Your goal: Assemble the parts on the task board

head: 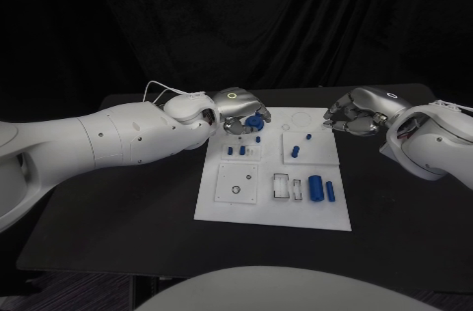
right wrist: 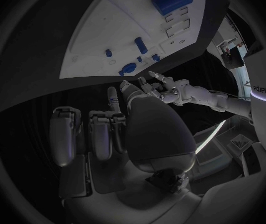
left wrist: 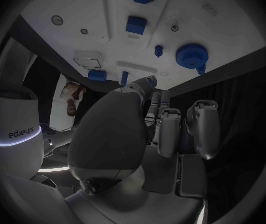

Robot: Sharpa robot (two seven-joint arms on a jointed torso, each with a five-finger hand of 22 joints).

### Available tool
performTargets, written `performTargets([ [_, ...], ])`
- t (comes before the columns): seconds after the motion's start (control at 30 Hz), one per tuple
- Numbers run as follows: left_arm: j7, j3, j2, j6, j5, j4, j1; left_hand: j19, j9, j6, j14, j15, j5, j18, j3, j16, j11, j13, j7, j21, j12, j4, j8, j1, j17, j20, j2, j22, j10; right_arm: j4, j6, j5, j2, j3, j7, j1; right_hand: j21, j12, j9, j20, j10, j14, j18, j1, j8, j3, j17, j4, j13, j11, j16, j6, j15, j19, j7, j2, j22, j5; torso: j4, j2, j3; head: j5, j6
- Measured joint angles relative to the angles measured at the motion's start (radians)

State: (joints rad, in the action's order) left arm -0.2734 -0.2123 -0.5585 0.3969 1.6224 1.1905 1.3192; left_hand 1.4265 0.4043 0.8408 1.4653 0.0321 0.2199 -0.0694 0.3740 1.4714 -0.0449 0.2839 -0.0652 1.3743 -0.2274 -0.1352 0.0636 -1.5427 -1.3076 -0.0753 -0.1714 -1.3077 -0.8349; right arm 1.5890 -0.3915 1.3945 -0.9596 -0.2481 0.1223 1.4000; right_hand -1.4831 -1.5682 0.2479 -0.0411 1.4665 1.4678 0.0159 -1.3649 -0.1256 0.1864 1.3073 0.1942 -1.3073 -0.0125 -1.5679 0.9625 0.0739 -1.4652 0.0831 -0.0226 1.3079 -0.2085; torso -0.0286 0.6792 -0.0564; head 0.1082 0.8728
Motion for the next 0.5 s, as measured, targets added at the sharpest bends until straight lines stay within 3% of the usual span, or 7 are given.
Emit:
performTargets([
  [0.2,0.022,0.0,-0.001,-0.026,0.007,0.007,0.007,0.0,-0.019,-0.013,0.0,0.0,-0.009,0.0,-0.012,-0.004,-0.009,-0.001,0.021,-0.013,0.0,0.002,0.0,0.005,0.0,0.0,-0.005,0.0,-0.007,0.017,-0.02,0.0,-0.005,0.0,-0.009,0.003,0.0,0.0,0.0,0.0,0.0,0.0,0.0,0.0,0.0,0.0,0.0,0.0,0.0,0.0,0.0,0.0,0.0,0.0,0.0,0.0,0.0,0.0,-0.0075,0.011,-0.0028,0.007,0.0],
  [0.5,0.054,0.0,0.005,-0.101,0.011,0.007,0.009,-0.004,-0.033,-0.021,0.0,0.0,-0.02,0.0,-0.027,-0.008,-0.023,0.006,0.021,-0.019,-0.013,0.003,0.0,0.01,0.0,-0.004,0.0,0.0,-0.015,0.021,-0.033,0.0,-0.005,0.0,-0.016,0.003,0.0,0.0,0.0,0.0,0.0,0.0,0.0,0.0,0.0,0.0,0.0,0.0,0.0,0.0,0.0,0.0,0.0,0.0,0.0,0.0,0.0,0.0,-0.0181,0.026,-0.0088,0.016,0.0],
])
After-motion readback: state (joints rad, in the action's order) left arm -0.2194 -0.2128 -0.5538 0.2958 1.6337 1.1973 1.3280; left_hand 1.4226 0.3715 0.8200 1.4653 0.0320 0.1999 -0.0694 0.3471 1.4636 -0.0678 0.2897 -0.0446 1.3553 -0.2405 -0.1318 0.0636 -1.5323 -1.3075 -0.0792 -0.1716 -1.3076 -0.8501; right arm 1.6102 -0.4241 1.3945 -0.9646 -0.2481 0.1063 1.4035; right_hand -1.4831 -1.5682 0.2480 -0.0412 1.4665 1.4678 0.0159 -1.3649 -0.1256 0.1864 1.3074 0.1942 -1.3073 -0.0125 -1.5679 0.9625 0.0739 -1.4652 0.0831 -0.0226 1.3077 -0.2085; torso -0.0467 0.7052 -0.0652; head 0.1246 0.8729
